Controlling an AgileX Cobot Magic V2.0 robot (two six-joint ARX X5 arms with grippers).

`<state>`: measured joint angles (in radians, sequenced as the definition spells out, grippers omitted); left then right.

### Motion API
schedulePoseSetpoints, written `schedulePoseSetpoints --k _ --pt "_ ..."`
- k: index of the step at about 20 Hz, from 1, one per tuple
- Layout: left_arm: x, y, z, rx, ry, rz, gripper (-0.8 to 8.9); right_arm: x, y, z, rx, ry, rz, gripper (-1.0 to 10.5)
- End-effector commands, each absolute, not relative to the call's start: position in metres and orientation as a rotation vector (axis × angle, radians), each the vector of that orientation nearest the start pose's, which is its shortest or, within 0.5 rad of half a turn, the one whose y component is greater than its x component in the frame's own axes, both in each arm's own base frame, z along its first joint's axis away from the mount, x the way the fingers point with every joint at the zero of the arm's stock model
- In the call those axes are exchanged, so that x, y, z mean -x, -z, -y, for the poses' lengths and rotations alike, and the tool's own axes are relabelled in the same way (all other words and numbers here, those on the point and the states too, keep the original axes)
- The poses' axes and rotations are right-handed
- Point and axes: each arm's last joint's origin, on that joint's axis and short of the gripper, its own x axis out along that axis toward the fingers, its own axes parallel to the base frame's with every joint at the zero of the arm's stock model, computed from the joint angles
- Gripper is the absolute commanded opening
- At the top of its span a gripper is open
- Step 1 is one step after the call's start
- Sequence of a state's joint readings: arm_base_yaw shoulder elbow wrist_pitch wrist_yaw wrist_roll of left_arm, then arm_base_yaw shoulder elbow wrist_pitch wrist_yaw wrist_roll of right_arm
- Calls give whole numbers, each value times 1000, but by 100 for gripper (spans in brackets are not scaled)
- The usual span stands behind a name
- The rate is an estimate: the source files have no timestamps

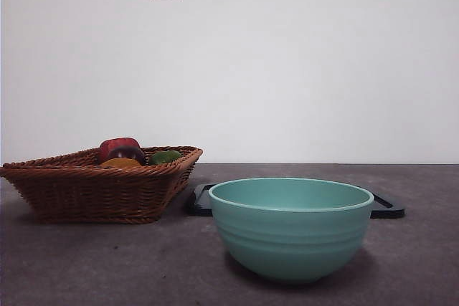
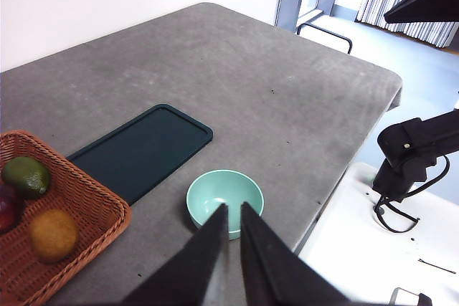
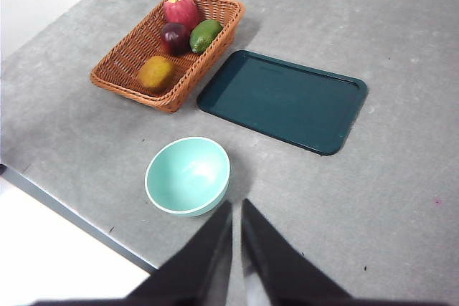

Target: Pick up the wifruite, put it on the bowl, pick up the plate, put it on desk

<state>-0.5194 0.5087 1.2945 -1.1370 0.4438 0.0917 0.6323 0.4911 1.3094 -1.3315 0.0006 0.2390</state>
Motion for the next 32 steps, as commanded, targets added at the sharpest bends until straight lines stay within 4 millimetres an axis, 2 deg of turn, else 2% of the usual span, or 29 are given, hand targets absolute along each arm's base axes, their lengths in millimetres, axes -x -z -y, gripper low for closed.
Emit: schedulePoseSetpoints --k 1,10,13,15,17,20,22,24,26,28,32 --pt "-1 -419 15 -102 977 -304 18 6 -404 4 -63 -563 -552 9" --pt "-1 -419 15 -102 972 -304 18 6 -404 4 -63 -563 -552 9" --pt "-5 -417 16 -81 891 -303 18 6 -404 4 -62 -563 -551 9" --pt "-16 -405 19 -78 802 -320 18 6 -404 4 -63 -563 -552 9" --pt "-39 -379 22 -78 688 -272 18 6 -404 4 -62 -563 -551 9" --pt "-78 -318 18 -34 484 -144 18 6 -404 4 -63 -563 -552 9" --pt "-95 -273 11 -28 366 -92 18 6 -404 4 -62 -563 -551 9" --pt "-100 -235 5 29 250 -103 18 6 -404 4 -63 -564 -552 9" --pt "-101 -205 2 75 139 -128 18 6 -404 4 -62 -563 -551 9" --pt "-99 -186 0 83 65 -141 18 6 -404 4 -62 -563 -551 9" --pt "-97 -165 -2 77 -2 -126 18 6 -404 4 -62 -564 -551 9"
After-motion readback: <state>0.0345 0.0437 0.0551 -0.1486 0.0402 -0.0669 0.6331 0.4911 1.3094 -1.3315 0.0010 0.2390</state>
